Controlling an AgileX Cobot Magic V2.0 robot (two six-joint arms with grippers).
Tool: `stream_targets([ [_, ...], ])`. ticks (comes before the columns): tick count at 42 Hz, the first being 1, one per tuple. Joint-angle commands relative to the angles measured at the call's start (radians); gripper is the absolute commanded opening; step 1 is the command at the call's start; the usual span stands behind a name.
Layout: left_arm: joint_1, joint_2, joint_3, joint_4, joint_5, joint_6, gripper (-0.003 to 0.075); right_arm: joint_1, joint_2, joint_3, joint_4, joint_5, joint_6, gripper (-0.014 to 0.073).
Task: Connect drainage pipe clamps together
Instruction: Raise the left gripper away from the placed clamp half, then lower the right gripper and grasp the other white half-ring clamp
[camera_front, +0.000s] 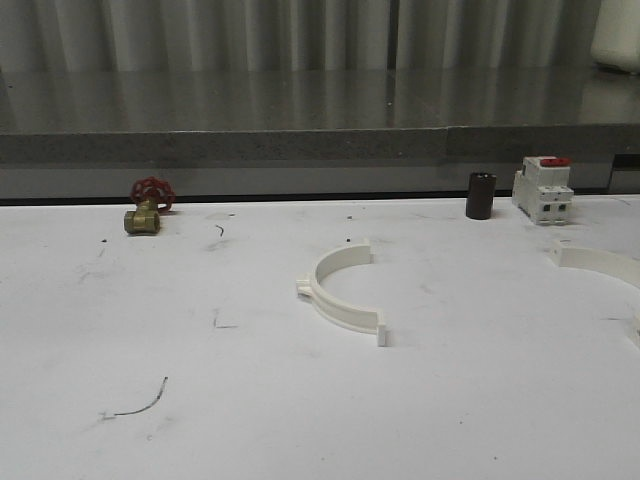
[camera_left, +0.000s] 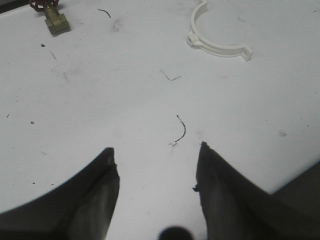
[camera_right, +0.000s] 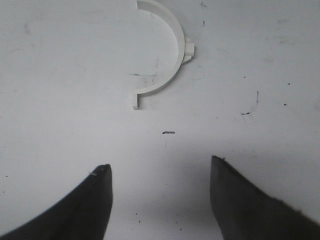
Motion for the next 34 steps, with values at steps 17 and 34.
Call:
stream_targets([
  [17,0.001,-0.001,-0.029,-0.006,-0.067,-0.002,0.033,-0.182,0.407,-0.158,0.174,-0.205,-0.121,0.046],
  [34,0.001,-0.001,-0.029,-0.006,-0.067,-0.002,0.0244,-0.123,0.742,-0.41,0.089,-0.186,-0.12,0.046],
])
